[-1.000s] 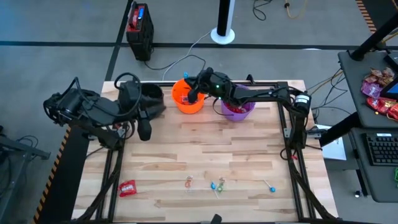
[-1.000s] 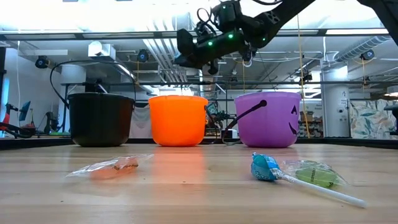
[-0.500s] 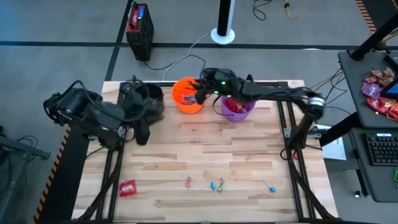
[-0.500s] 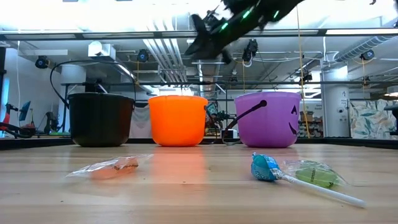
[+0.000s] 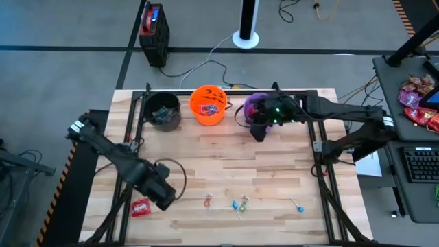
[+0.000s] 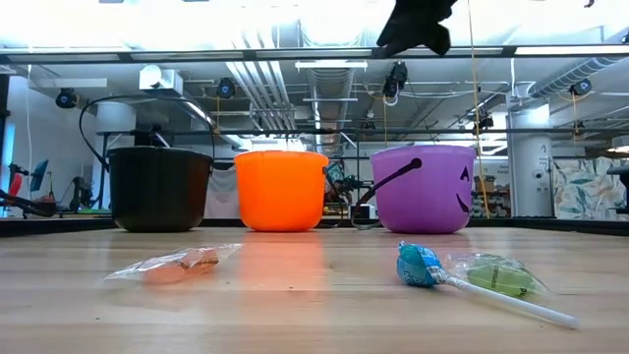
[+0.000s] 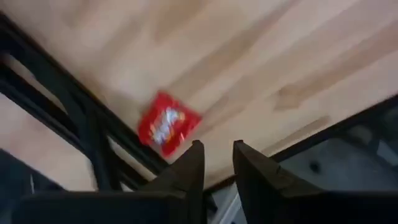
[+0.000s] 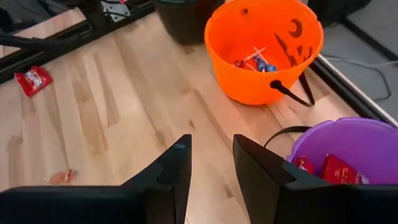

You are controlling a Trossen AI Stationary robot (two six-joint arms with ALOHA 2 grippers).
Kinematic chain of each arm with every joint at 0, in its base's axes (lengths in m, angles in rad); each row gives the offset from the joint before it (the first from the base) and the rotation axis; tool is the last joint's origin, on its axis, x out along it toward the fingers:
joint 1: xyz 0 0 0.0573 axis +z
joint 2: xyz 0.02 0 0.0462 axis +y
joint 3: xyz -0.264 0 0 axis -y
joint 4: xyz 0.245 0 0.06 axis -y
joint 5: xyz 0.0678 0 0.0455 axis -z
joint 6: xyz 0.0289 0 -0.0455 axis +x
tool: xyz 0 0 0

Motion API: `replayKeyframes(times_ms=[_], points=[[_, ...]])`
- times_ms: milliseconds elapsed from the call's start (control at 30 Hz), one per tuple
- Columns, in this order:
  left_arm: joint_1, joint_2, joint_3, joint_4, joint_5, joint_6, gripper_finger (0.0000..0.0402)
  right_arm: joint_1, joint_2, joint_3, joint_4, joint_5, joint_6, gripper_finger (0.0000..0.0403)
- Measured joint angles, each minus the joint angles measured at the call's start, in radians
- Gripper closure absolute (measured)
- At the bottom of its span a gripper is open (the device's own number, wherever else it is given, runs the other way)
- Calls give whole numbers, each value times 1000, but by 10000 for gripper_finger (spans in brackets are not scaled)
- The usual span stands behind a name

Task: Sort candy by brand, put in halloween buckets
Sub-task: Put the red candy into the violet bucket

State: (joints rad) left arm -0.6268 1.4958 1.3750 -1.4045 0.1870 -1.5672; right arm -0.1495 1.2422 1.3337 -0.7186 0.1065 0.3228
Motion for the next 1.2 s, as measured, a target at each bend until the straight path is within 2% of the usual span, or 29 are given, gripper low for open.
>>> replayKeyframes(times_ms=[133,233,333,433,567,700,800,1000,1200], points=[[-16,44,-226,241,202,-31,362,27,-19,-31,2,24,-9,292],[-19,82,-347,315,311,-56,374,34,-9,-47,-1,23,-25,288],[-18,113,-407,315,307,-49,370,44,3,-59,0,16,-37,284],[-15,139,-447,327,304,-7,349,48,18,-71,3,-12,-47,280],[-21,167,-475,376,333,71,297,48,28,-88,4,-37,-48,275],[-27,188,-473,384,296,120,236,56,29,-97,4,-39,-58,273],[-27,200,-476,405,289,147,207,59,29,-97,4,-39,-73,275],[-32,220,-518,524,305,144,202,65,29,-97,5,-39,-86,281],[-45,218,-535,520,355,157,215,69,29,-97,7,-39,-87,279]])
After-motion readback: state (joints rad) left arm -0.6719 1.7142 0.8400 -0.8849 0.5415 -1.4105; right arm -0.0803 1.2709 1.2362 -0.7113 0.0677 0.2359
